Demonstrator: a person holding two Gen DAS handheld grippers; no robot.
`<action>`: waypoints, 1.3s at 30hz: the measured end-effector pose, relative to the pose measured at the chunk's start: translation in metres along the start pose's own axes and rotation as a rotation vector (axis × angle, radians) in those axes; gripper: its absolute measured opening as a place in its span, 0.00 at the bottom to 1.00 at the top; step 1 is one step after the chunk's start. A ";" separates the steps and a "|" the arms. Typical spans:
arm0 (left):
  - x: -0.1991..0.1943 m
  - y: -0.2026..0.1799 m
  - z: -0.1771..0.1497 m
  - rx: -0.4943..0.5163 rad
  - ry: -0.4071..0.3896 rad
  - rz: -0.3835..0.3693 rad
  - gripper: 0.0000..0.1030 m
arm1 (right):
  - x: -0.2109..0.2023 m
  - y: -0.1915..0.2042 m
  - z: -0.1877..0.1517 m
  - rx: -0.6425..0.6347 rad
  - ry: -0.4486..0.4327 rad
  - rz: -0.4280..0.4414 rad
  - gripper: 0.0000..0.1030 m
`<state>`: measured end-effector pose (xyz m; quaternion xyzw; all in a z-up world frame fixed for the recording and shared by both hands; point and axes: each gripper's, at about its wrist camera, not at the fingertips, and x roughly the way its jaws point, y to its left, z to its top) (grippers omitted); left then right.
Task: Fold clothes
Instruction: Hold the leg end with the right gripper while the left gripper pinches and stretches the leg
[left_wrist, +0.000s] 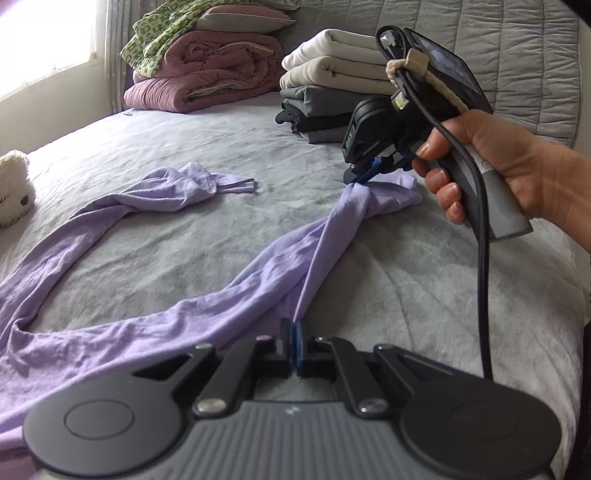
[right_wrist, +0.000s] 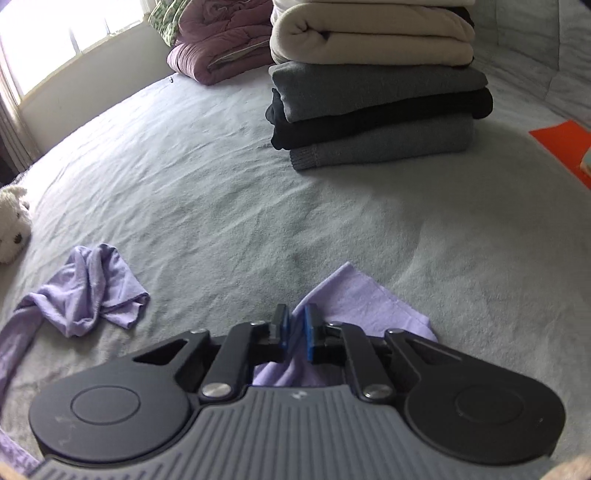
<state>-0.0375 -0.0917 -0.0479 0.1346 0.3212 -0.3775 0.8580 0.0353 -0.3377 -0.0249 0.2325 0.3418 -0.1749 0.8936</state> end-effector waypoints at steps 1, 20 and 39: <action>0.000 0.002 0.001 -0.012 -0.002 -0.006 0.02 | -0.003 0.000 0.002 0.004 -0.015 0.006 0.02; -0.042 0.042 0.020 -0.205 -0.192 -0.070 0.00 | -0.075 -0.001 0.030 0.010 -0.248 0.081 0.02; -0.036 -0.012 -0.013 0.098 0.019 -0.130 0.00 | -0.087 -0.073 -0.045 -0.060 0.050 -0.077 0.02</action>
